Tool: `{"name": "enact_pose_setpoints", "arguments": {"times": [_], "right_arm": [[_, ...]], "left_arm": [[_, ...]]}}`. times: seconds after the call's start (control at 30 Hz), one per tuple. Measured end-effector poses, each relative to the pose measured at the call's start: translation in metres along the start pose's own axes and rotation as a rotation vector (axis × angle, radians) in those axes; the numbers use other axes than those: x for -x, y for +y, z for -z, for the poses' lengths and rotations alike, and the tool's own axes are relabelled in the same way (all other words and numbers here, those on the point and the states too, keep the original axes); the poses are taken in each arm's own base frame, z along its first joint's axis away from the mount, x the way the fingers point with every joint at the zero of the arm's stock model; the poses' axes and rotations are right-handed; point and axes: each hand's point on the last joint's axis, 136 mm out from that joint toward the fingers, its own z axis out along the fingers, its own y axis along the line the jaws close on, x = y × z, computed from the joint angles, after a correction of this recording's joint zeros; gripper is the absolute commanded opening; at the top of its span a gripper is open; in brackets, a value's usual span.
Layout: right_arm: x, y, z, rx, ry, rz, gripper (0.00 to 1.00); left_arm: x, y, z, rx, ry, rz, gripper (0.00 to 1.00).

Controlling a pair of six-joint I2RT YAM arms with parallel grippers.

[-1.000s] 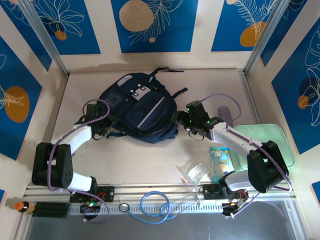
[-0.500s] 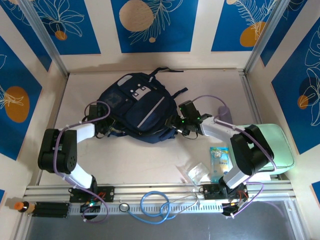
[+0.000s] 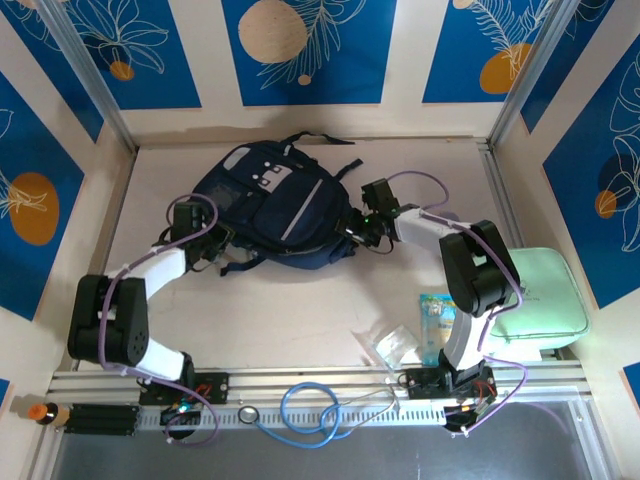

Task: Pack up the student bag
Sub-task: Rotate the student bag at the top-center of the table, then zip the student bag at the top-center of the table.

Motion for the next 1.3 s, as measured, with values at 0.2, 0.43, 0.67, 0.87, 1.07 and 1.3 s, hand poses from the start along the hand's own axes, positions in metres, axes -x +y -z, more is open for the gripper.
{"name": "enact_pose_setpoints", "arguments": {"times": [0.2,0.43,0.67,0.87,1.07,1.3], "right_arm": [[0.036,0.002,0.02,-0.044,-0.125,0.119,0.77],[0.045,0.024,0.099,-0.103,-0.286,0.216,0.75],[-0.044,0.081,0.09,-0.059,-0.114,0.39,0.62],[-0.11,0.126,0.063,0.026,0.017,0.486,0.46],[-0.119,0.132,0.029,0.008,0.042,0.497,0.29],[-0.117,0.135,0.007,-0.009,0.027,0.484,0.22]], "left_arm": [[-0.016,-0.017,0.009,-0.035,0.026,-0.004,0.0],[-0.028,-0.032,0.009,-0.063,0.021,0.066,0.0],[-0.048,-0.045,0.001,-0.045,0.018,0.093,0.0],[-0.057,-0.058,-0.011,-0.043,0.027,0.103,0.0],[-0.06,-0.058,-0.013,-0.042,0.034,0.115,0.0],[-0.061,-0.059,-0.013,-0.043,0.034,0.114,0.0]]}}
